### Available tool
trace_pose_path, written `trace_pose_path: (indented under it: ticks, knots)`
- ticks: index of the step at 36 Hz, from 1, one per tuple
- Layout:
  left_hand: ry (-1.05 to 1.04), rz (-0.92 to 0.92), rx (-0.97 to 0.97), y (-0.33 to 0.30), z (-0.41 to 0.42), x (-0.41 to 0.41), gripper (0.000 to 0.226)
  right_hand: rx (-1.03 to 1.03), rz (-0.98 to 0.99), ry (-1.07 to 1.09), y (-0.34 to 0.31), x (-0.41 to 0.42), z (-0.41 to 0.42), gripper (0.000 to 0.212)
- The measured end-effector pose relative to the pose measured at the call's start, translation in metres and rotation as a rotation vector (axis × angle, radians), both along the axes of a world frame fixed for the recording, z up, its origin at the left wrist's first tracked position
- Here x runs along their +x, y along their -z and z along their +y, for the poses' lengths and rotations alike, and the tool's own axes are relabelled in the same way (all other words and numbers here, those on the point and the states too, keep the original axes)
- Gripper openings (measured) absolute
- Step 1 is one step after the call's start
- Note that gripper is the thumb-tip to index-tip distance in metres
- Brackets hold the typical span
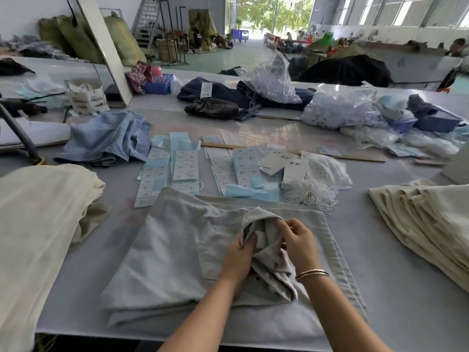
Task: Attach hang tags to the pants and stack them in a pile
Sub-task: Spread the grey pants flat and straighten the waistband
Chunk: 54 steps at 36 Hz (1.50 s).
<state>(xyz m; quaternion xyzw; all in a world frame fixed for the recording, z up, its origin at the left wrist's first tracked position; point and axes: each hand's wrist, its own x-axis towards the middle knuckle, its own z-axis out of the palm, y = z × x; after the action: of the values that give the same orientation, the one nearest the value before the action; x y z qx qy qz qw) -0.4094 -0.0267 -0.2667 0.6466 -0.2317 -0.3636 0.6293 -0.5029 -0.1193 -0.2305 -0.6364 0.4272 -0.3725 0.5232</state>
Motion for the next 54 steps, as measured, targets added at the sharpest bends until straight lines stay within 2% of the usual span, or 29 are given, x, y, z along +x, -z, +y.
trace_pose_path:
  ticks: [2,5,7,9,11,14,17,21,23,28,30,34,35,37,40,42,45,47,50,54]
  knots:
    - [0.005,-0.025,-0.012,0.0,0.0,0.0,0.045,-0.055,-0.032,0.06,-0.001,-0.001,0.002,0.024]
    - [0.021,-0.052,-0.054,-0.001,0.0,-0.001,0.049,-0.405,0.065,0.032,-0.01,-0.005,0.01,0.038]
    - [0.028,-0.063,-0.078,-0.002,0.001,-0.001,0.046,-0.61,0.226,-0.057,-0.016,-0.008,0.016,0.031]
    - [0.033,-0.049,-0.111,-0.004,0.002,-0.002,0.037,-0.712,0.532,-0.11,-0.023,-0.01,0.02,0.02]
    - [0.02,-0.004,-0.139,-0.005,0.003,-0.003,0.033,-0.729,0.806,-0.136,-0.024,-0.01,0.025,0.019]
    - [-0.02,0.085,-0.176,-0.004,0.003,-0.004,0.025,-0.726,0.995,-0.132,-0.024,-0.006,0.037,0.033]
    - [-0.018,0.164,-0.201,-0.005,0.004,-0.004,0.02,-0.638,1.016,-0.118,-0.021,0.0,0.038,0.047]
    - [-0.013,0.203,-0.239,-0.007,0.006,-0.004,0.02,-0.627,1.003,-0.098,-0.017,0.003,0.034,0.047]
    - [-0.013,0.196,-0.237,-0.008,0.007,-0.004,0.02,-0.628,0.975,-0.115,-0.016,0.001,0.031,0.039]
    - [-0.053,0.1,-0.178,-0.011,0.002,-0.005,0.016,-0.549,0.708,-0.255,-0.017,-0.015,0.021,0.022]
    - [-0.09,-0.03,-0.154,-0.016,-0.003,-0.004,0.021,-0.564,0.702,-0.309,-0.019,-0.019,0.019,0.021]
    - [-0.054,-0.47,-0.148,-0.038,-0.015,0.009,0.056,-0.595,0.676,-0.367,-0.025,-0.024,0.016,0.021]
    - [-0.01,-0.54,-0.115,-0.045,-0.019,0.012,0.057,-0.592,0.649,-0.389,-0.026,-0.026,0.015,0.021]
    - [0.046,-0.623,-0.029,-0.054,-0.027,0.018,0.042,-0.534,0.559,-0.412,-0.026,-0.028,0.015,0.023]
    - [0.008,-0.525,0.0,-0.058,-0.032,0.019,0.011,-0.348,0.311,-0.349,-0.019,-0.032,0.015,0.028]
    - [-0.052,-0.34,0.01,-0.053,-0.033,0.015,0.016,-0.197,0.181,-0.328,-0.009,-0.035,0.015,0.025]
    - [-0.157,0.039,0.007,-0.046,-0.034,0.01,0.021,0.011,0.013,-0.296,0.008,-0.038,0.019,0.024]
    - [-0.186,0.184,0.031,-0.04,-0.033,0.013,0.024,0.129,-0.109,-0.274,0.017,-0.038,0.024,0.023]
    - [-0.222,0.174,0.089,-0.031,-0.035,0.018,0.029,0.218,-0.235,-0.29,0.024,-0.036,0.028,0.023]
    - [-0.225,0.063,0.139,-0.027,-0.04,0.022,0.031,0.166,-0.234,-0.307,0.029,-0.034,0.028,0.023]
